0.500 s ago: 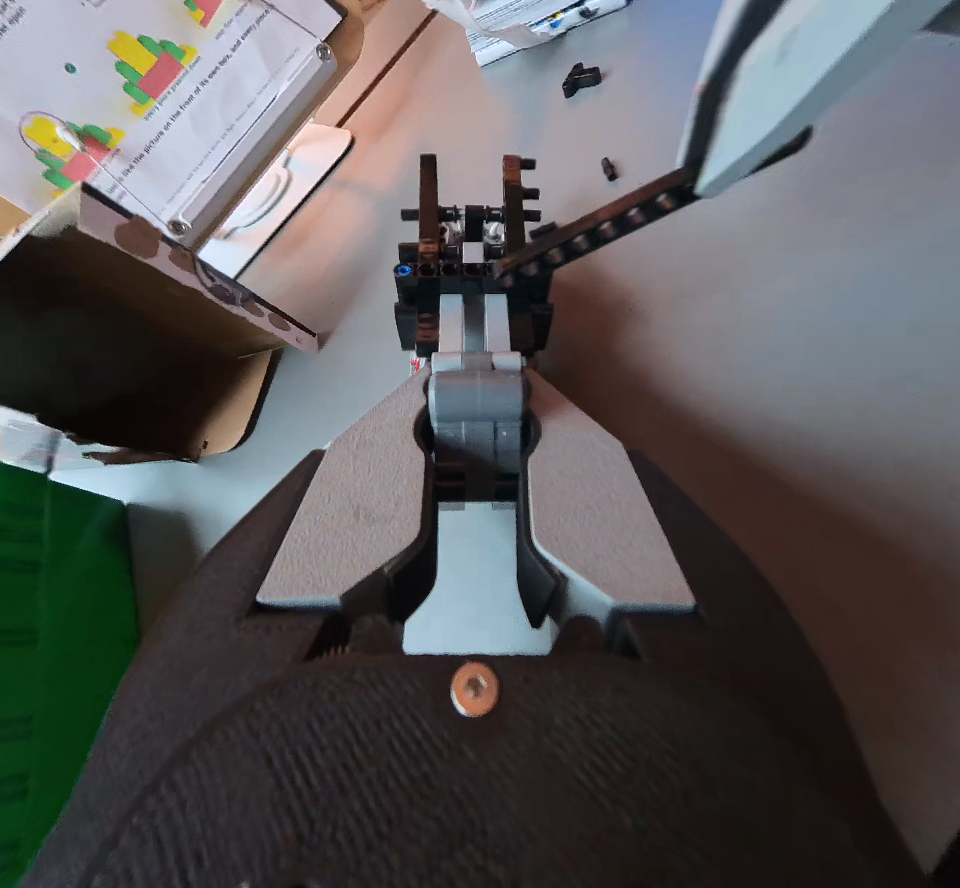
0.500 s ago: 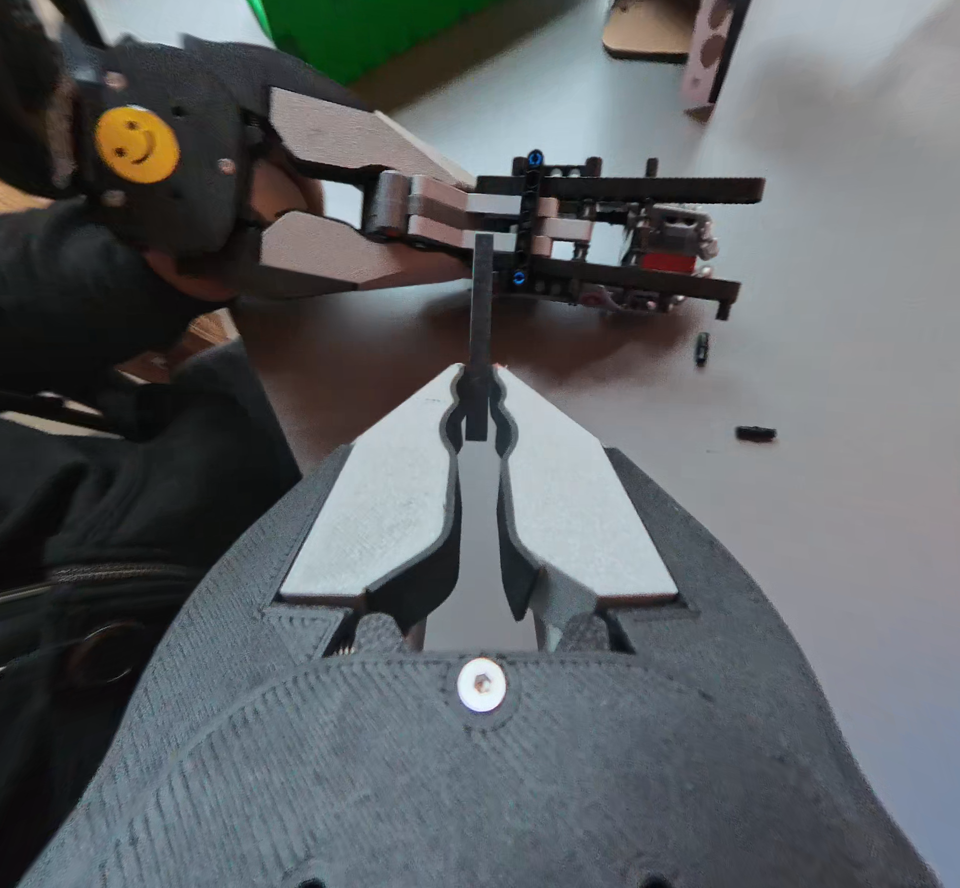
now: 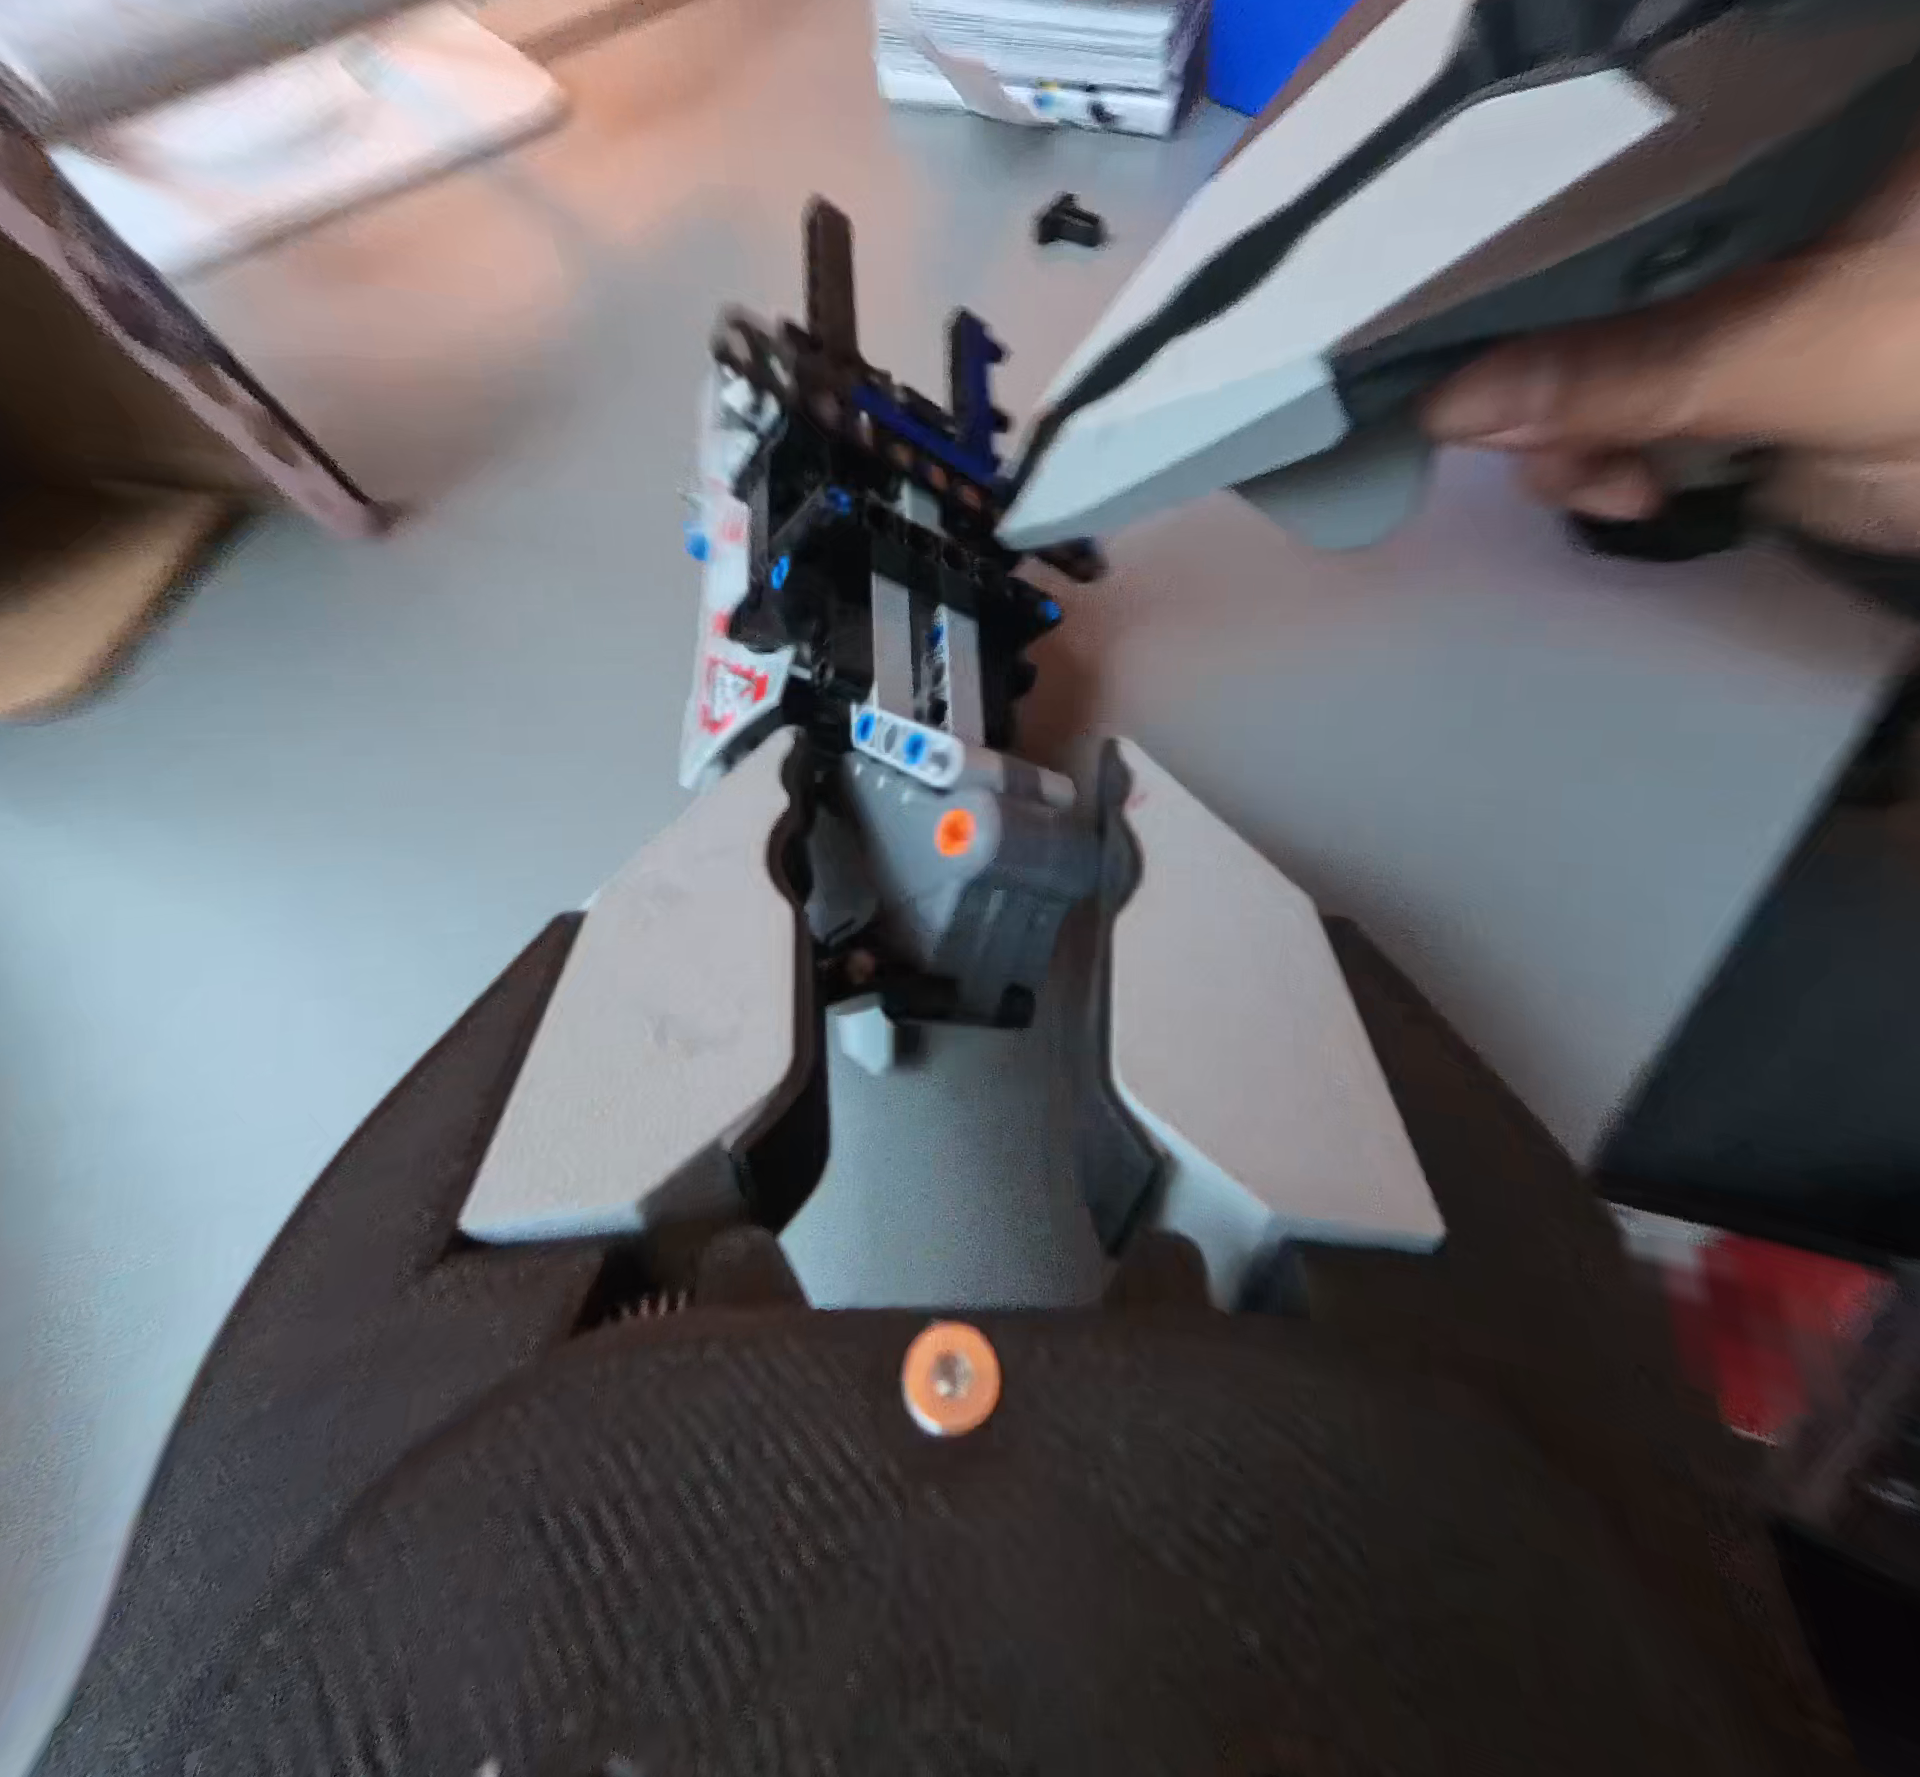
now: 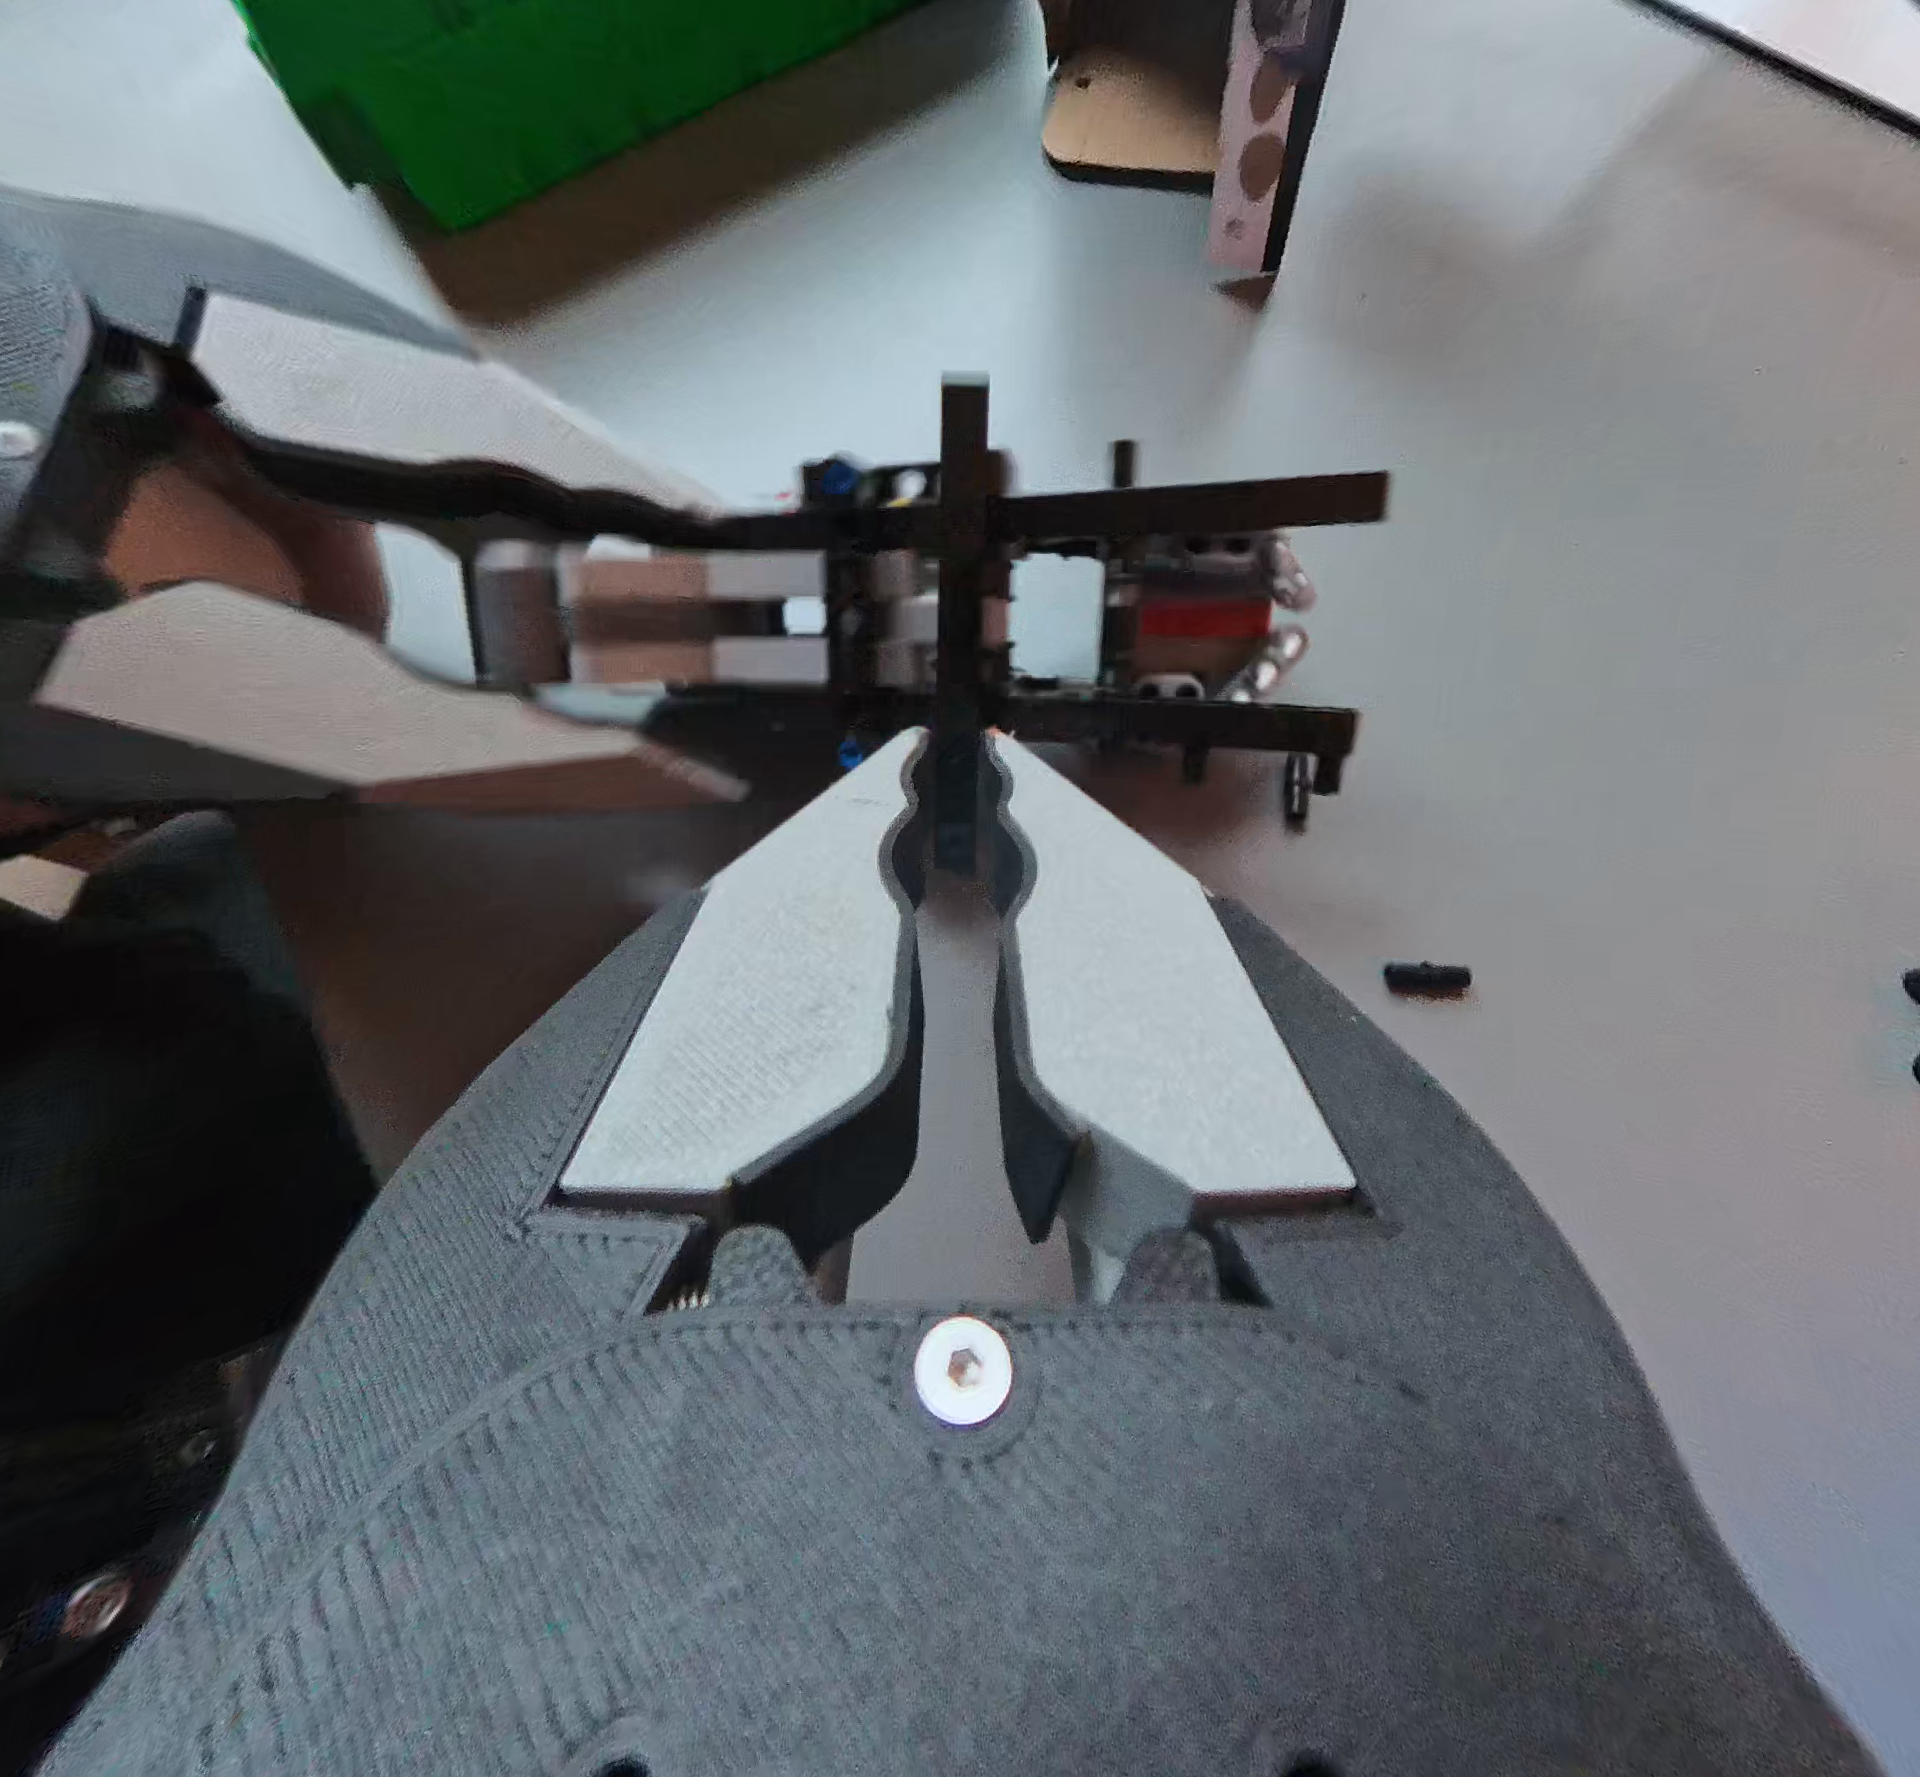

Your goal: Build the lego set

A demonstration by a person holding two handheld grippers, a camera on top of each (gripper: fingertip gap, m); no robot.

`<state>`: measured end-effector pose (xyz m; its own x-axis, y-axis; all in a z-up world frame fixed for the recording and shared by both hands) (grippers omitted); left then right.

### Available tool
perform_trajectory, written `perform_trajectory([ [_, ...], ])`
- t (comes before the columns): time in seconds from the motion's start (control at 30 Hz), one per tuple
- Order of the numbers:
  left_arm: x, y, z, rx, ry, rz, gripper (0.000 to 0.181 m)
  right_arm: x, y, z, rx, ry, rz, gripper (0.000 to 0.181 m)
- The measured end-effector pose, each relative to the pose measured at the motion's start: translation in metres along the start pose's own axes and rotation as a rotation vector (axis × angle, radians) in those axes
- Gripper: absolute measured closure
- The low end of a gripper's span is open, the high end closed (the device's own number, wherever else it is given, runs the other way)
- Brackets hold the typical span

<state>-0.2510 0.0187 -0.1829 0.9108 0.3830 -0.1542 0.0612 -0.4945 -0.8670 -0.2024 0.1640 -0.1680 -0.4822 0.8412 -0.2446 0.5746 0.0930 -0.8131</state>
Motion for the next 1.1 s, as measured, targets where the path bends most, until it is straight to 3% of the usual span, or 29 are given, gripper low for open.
perform_trajectory([
  [0.17, 0.0, 0.003, -0.009, -0.012, 0.219, -0.249, 0.131, 0.013, -0.005, 0.024, -0.039, -0.075, -0.015, 0.177],
  [0.23, -0.002, 0.004, -0.014, -0.026, 0.232, -0.216, 0.123, 0.016, -0.007, 0.031, -0.059, -0.096, -0.026, 0.177],
  [0.37, -0.024, -0.005, -0.033, -0.117, 0.281, -0.106, 0.142, 0.023, -0.008, 0.026, -0.08, -0.136, -0.009, 0.177],
  [0.43, -0.038, -0.016, -0.04, -0.139, 0.282, -0.062, 0.129, 0.024, -0.005, 0.019, -0.089, -0.152, 0.006, 0.177],
  [0.53, -0.047, -0.034, -0.035, -0.135, 0.279, 0.172, 0.129, 0.018, 0.001, 0.006, -0.151, -0.216, 0.052, 0.177],
  [0.6, -0.047, -0.045, -0.024, -0.127, 0.243, 0.42, 0.147, 0.015, 0.01, -0.004, -0.245, -0.204, 0.074, 0.177],
  [0.7, -0.037, -0.057, -0.007, -0.173, 0.359, 0.665, 0.152, 0.01, 0.025, -0.021, -0.368, -0.203, 0.129, 0.177],
  [0.73, -0.031, -0.059, -0.002, -0.218, 0.439, 0.717, 0.146, 0.009, 0.029, -0.026, -0.39, -0.214, 0.153, 0.177],
  [0.87, -0.024, -0.067, 0.019, -0.304, 0.521, 0.881, 0.121, 0.008, 0.033, -0.037, -0.492, -0.182, 0.159, 0.177],
  [1.1, -0.018, -0.062, 0.043, -0.45, 0.569, 1.042, 0.129, 0.006, 0.035, -0.042, -0.695, -0.142, 0.165, 0.177],
])
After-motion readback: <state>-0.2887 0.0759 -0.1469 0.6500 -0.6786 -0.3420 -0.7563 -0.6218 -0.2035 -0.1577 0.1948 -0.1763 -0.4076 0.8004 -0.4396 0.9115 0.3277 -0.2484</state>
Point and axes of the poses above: each gripper's, where its closed fingertips meet, z out along the fingers, y out of its underside, x = y × z across the jaws, the point moved 9 cm from there along -z, back along the fingers, and after that the axes turned 14 degrees about -y, right-handed, at the moved point
